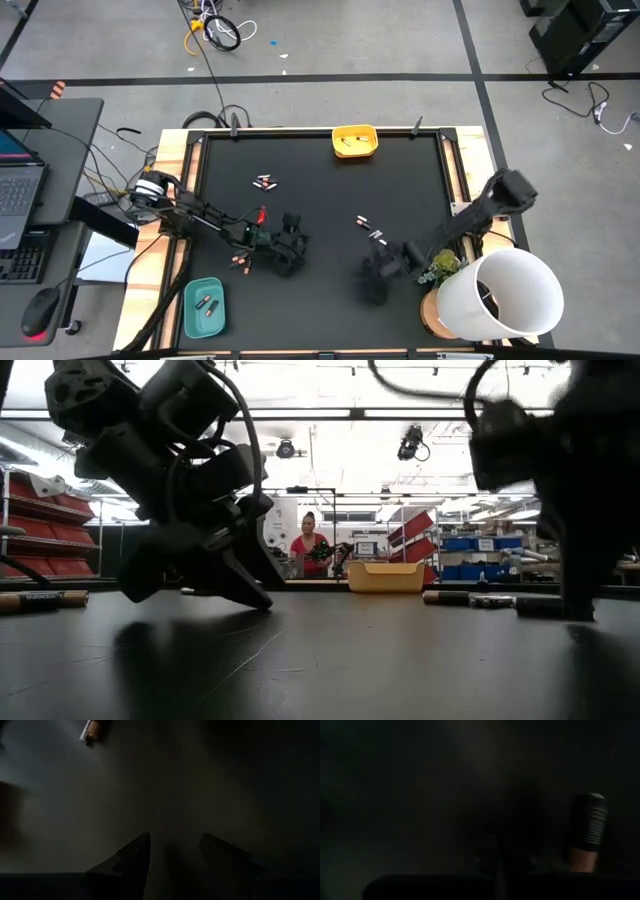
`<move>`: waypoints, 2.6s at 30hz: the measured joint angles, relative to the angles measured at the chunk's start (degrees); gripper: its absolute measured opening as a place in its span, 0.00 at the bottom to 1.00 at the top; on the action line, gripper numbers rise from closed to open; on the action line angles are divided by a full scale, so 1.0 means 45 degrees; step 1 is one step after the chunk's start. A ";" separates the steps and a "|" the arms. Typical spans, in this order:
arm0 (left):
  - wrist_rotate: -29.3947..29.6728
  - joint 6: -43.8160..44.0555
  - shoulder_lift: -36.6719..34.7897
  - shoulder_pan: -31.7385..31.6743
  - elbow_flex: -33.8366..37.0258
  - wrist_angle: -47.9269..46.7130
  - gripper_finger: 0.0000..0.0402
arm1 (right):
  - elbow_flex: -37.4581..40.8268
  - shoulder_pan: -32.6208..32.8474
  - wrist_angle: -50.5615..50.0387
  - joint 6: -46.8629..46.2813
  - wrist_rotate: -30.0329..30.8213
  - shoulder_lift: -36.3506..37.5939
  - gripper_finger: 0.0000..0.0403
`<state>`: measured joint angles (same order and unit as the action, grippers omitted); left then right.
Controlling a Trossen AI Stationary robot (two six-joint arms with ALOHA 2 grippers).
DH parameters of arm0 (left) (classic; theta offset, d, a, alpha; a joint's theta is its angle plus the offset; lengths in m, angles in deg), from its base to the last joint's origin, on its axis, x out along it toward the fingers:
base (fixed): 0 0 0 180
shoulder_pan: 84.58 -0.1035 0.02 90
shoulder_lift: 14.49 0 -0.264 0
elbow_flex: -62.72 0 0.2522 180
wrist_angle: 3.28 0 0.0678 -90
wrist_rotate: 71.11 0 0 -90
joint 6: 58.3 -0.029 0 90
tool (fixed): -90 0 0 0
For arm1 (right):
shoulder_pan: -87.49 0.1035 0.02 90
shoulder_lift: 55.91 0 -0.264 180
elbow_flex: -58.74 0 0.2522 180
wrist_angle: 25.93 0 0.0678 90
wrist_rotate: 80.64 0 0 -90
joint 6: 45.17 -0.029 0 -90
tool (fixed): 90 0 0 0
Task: Sort batteries
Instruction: Adjust the batteries, then put the silver battery into the yellow bin
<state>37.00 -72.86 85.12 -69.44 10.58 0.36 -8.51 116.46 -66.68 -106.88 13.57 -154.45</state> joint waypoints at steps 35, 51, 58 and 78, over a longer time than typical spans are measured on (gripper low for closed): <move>0.0982 0.1342 -0.0976 0.2262 -0.0990 -0.2122 0.49 | -0.2042 0.0563 -0.1654 0.0369 0.4114 -0.1027 0.02; 0.1211 0.1403 -0.0976 0.2242 -0.0990 -0.1409 0.49 | -0.2297 -0.0198 -0.4958 -0.0376 0.4568 -0.0959 0.39; 0.1434 0.1626 -0.0981 0.2217 -0.0980 -0.0593 0.49 | -0.2302 -0.0155 -0.6134 -0.0724 0.4545 -0.0183 0.39; -0.0531 -0.2992 -0.0981 -0.1114 -0.0980 0.1631 0.49 | -0.2302 -0.4199 -1.3106 -0.0860 -0.0394 0.1483 0.38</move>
<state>34.61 -86.32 80.71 -74.45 6.17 7.70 -18.87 97.56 -125.66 -110.75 11.80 -147.77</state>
